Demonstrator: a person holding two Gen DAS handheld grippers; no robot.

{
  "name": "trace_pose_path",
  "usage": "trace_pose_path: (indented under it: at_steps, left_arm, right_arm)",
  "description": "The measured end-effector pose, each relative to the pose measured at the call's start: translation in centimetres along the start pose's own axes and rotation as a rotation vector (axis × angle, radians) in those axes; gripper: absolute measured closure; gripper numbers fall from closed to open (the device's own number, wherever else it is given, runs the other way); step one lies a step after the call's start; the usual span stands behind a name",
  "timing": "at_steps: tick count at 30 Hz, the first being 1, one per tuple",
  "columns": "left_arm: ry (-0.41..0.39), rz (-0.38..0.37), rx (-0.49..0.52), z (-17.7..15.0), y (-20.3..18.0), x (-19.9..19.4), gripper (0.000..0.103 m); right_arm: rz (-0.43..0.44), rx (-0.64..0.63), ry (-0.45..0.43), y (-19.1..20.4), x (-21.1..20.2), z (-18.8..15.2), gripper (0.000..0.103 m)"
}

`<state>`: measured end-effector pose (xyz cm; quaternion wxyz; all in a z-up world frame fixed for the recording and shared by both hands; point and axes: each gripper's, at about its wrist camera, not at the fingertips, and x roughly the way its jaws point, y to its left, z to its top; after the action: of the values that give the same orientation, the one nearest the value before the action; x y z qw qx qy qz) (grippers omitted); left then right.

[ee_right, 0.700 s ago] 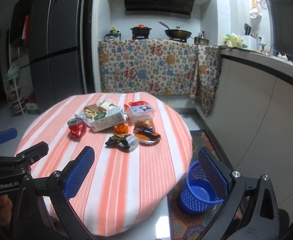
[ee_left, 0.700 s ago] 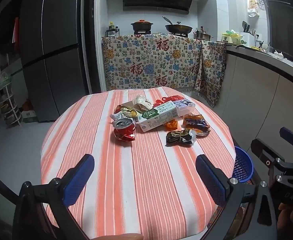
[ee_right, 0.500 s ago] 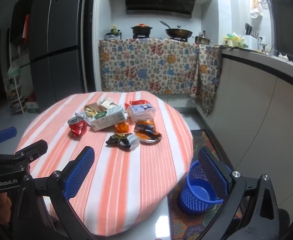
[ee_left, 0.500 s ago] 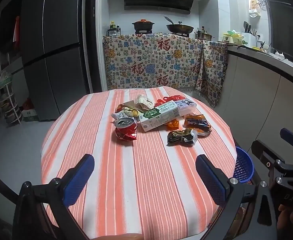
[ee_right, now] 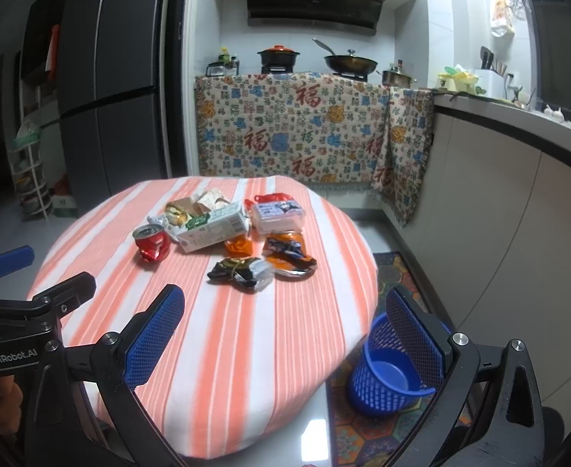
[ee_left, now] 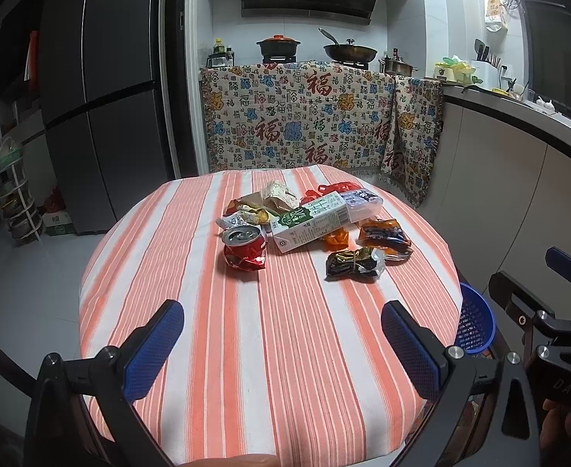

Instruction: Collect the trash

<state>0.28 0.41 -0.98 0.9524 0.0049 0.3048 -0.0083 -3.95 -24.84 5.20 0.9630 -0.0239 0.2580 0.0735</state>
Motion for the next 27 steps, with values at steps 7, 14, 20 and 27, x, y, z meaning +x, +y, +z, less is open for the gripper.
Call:
trace_pose_path:
  at_steps: [7, 14, 20, 27]
  left_arm:
    - [0.002, 0.003, 0.003, -0.03, -0.03, 0.09, 0.0]
    - [0.005, 0.003, 0.005, -0.08, -0.09, 0.21, 0.0]
    - [0.006, 0.004, 0.005, -0.09, -0.08, 0.28, 0.0]
    - [0.006, 0.004, 0.006, -0.09, -0.05, 0.28, 0.0]
  right_arm:
    - [0.001, 0.005, -0.005, -0.06, -0.08, 0.23, 0.0]
    - [0.004, 0.005, -0.003, -0.23, -0.07, 0.27, 0.0]
    - [0.006, -0.001, 0.005, -0.2, 0.13, 0.08, 0.0]
    - [0.004, -0.003, 0.005, -0.12, 0.15, 0.14, 0.0]
